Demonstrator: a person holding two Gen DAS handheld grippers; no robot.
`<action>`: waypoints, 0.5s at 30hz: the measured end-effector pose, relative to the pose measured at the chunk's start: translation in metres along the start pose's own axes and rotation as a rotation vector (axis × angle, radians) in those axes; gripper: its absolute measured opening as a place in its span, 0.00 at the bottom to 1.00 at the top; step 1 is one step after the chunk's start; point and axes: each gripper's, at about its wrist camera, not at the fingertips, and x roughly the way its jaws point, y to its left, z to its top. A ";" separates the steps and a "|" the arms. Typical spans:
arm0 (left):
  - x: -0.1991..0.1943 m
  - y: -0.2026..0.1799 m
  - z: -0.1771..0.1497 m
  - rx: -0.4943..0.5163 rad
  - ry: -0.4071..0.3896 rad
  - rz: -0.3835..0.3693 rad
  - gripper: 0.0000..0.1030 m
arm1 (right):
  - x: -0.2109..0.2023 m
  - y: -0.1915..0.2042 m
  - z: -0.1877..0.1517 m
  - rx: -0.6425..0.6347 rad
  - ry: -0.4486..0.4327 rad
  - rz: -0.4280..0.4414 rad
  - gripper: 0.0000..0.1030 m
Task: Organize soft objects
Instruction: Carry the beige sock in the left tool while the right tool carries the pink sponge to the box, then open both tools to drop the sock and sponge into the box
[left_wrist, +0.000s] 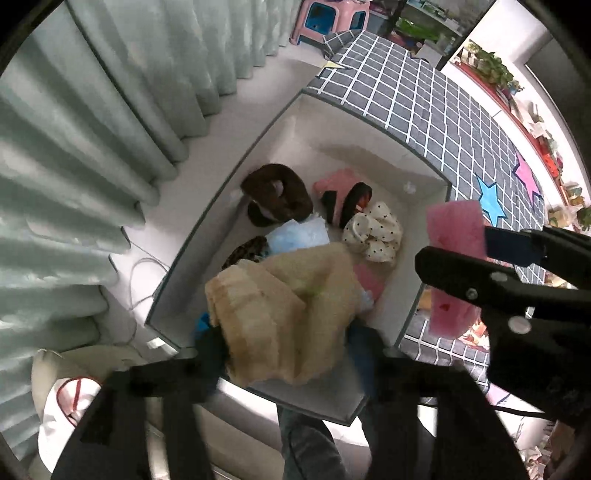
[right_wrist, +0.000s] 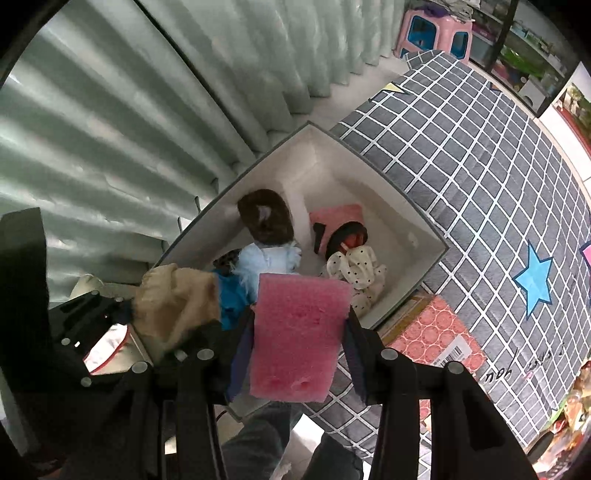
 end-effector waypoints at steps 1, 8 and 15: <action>0.001 0.000 0.000 -0.003 0.007 -0.004 0.81 | -0.001 0.000 0.000 -0.003 -0.001 -0.001 0.64; 0.005 -0.005 -0.003 0.005 0.004 0.034 0.87 | -0.006 -0.004 -0.004 0.007 -0.025 -0.016 0.83; -0.005 -0.005 -0.004 -0.009 -0.071 0.038 0.87 | -0.009 -0.013 -0.009 0.041 -0.037 -0.016 1.00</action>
